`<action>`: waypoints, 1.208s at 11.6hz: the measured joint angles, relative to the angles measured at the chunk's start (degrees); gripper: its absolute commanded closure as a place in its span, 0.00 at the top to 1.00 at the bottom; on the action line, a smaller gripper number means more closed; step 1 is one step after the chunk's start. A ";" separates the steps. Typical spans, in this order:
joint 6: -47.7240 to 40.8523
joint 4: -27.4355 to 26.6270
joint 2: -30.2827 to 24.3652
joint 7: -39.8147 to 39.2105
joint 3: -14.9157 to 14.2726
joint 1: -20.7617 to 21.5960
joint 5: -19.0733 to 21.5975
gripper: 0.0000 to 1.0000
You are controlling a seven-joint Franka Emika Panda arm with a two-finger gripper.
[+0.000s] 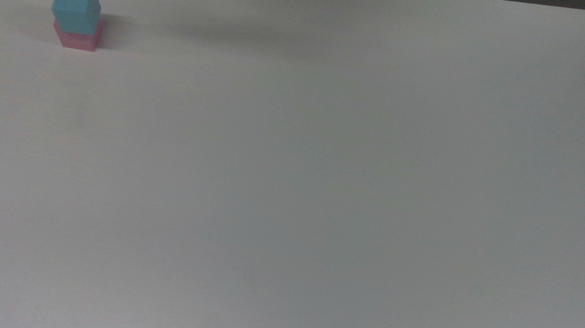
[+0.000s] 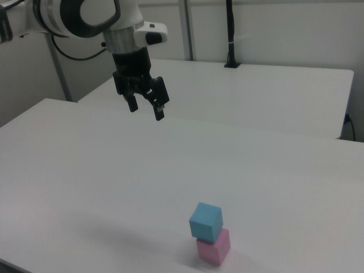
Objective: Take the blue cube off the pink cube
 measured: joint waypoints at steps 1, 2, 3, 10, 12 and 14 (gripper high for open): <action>0.00 0.00 0.00 0.00 0.00 0.00 0.00 1.00; 0.00 0.00 0.00 0.00 0.00 -0.01 0.06 1.00; 0.00 0.00 0.00 0.00 0.00 -0.05 0.08 1.00; 0.00 0.01 0.00 0.00 0.00 -0.07 0.09 1.00; 0.00 0.01 0.00 -2.09 -0.06 -0.39 0.07 1.00; -0.15 0.00 0.00 -8.03 -0.23 -1.92 0.03 1.00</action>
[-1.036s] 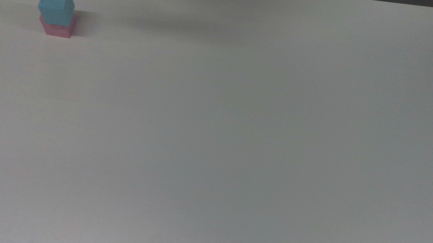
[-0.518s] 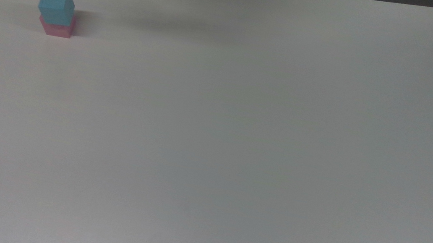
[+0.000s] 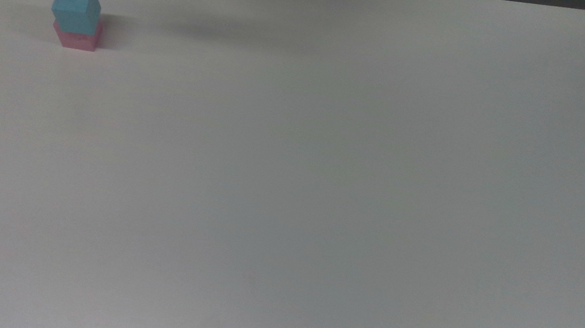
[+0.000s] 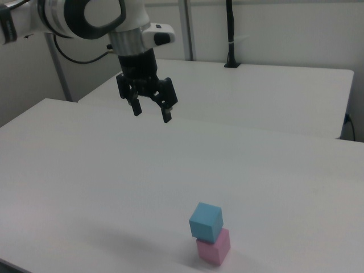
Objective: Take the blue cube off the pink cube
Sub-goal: 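Move the open gripper down over the light-blue cube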
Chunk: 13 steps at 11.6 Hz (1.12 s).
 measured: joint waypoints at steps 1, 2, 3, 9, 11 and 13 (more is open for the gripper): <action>-0.06 0.00 0.02 -2.44 -0.10 -0.84 -0.31 1.00; -0.21 -0.06 0.09 -6.99 -0.29 -2.34 -1.19 1.00; -0.42 -0.47 0.19 -11.76 -0.47 -4.06 -1.73 1.00; 9.58 -10.93 2.29 -21.07 -0.79 -13.64 -1.81 1.00; 15.13 -16.28 2.49 -21.06 -1.30 -14.07 -1.53 1.00; 21.02 -20.34 3.07 -21.05 -1.57 -14.13 -1.53 1.00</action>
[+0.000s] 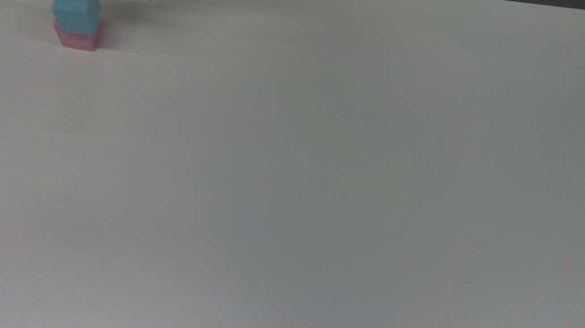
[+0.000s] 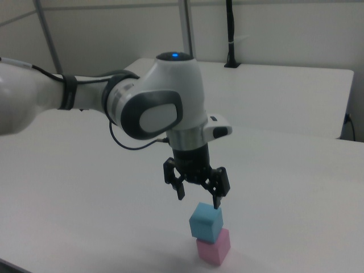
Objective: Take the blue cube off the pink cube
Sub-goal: 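Move the open gripper down over the light-blue cube, then close the gripper on the light-blue cube atop the pink cube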
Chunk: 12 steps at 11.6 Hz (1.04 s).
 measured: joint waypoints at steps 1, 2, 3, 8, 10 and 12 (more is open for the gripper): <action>1.29 -0.76 0.66 0.00 -0.10 -0.11 0.00 1.00; 1.71 -0.88 1.20 0.00 -0.13 -0.21 0.00 1.00; 2.33 -0.89 2.01 0.00 -0.13 -0.34 0.00 1.00; 3.71 -0.90 4.78 0.00 -0.18 -0.54 0.00 0.69; 3.71 -0.90 5.16 0.00 -0.19 -0.56 0.00 0.34; 3.71 -0.90 5.20 0.00 -0.26 -0.62 0.00 0.31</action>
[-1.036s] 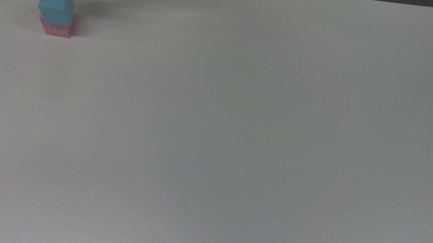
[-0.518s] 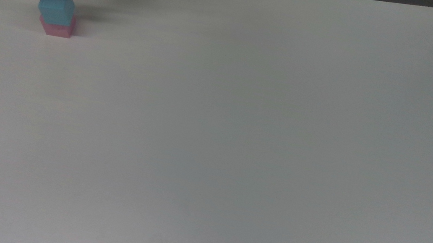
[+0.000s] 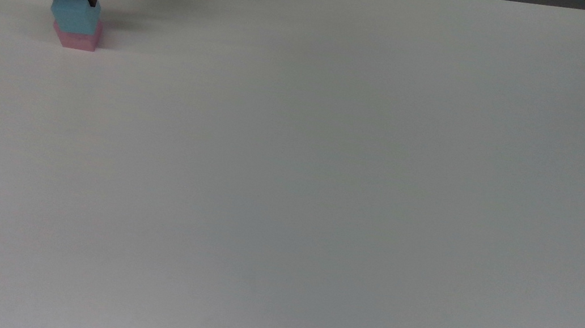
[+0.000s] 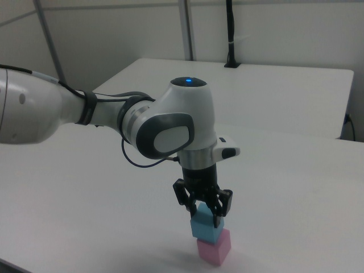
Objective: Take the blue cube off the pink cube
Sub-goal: 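Close the gripper on the light-blue cube atop the pink cube, then lift the light-blue cube off the pink cube and carry it aside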
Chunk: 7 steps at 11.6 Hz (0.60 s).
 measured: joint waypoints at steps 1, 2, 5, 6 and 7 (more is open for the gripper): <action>0.00 0.10 -0.10 0.00 -0.01 0.00 0.03 0.29; 0.00 0.09 -0.11 0.00 -0.03 -0.01 0.05 0.29; -0.47 1.00 -0.16 0.01 0.01 0.10 2.93 0.29; -2.44 2.30 -0.27 0.01 0.16 0.46 4.16 0.29; -4.57 3.96 -0.43 0.71 0.32 1.65 5.08 0.30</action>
